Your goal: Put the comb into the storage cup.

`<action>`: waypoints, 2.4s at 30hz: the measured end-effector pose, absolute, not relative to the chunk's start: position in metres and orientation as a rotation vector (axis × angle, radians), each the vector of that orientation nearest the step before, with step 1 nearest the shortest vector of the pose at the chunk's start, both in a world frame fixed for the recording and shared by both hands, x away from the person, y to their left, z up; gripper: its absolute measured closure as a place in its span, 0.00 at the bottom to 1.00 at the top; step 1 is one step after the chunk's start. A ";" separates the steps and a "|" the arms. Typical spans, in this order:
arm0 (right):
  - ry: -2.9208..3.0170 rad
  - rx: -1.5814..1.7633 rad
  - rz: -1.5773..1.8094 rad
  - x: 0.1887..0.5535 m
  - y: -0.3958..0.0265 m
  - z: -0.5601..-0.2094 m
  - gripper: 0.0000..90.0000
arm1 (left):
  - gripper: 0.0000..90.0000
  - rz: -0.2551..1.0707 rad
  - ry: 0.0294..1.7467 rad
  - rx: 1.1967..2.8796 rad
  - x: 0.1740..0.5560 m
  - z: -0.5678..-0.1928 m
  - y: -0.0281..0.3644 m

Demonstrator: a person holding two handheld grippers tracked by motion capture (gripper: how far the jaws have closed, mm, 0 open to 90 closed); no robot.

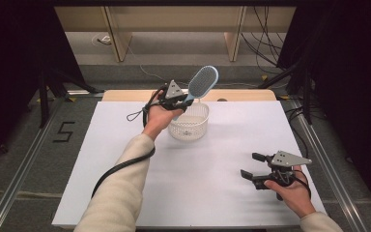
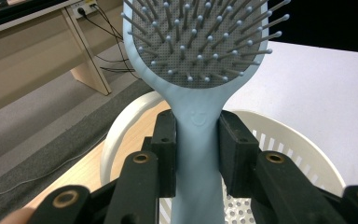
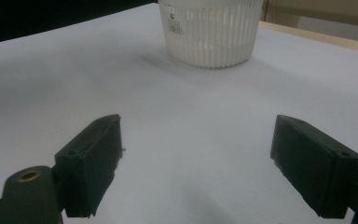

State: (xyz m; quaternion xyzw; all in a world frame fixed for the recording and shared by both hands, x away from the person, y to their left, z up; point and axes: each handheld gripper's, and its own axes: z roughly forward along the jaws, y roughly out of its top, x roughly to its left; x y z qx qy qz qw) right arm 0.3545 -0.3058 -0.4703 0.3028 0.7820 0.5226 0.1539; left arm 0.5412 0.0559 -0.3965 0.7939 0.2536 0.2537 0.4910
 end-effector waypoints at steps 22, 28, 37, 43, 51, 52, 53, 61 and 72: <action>2.241 0.869 1.498 0.354 -0.306 -0.470 0.19 | 0.78 0.616 0.607 1.946 0.542 -0.400 0.053; 2.241 0.868 1.498 0.354 -0.306 -0.470 0.19 | 0.78 0.612 0.606 1.950 0.542 -0.402 0.052; 2.241 0.868 1.497 0.354 -0.306 -0.470 0.19 | 0.78 0.607 0.603 1.954 0.543 -0.404 0.051; 2.243 0.865 1.498 0.354 -0.306 -0.470 0.19 | 0.78 0.605 0.602 1.964 0.543 -0.406 0.050; 2.242 0.869 1.501 0.354 -0.306 -0.470 0.19 | 0.78 0.601 0.602 1.965 0.544 -0.407 0.049; 2.241 0.869 1.499 0.354 -0.306 -0.470 0.19 | 0.78 0.599 0.603 1.967 0.544 -0.408 0.049; 2.241 0.868 1.500 0.354 -0.306 -0.470 0.19 | 0.78 0.600 0.602 1.968 0.544 -0.408 0.049; 2.241 0.866 1.499 0.354 -0.306 -0.470 0.19 | 0.78 0.596 0.605 1.961 0.544 -0.408 0.048; 2.241 0.868 1.500 0.354 -0.306 -0.470 0.19 | 0.78 0.595 0.603 1.971 0.545 -0.409 0.048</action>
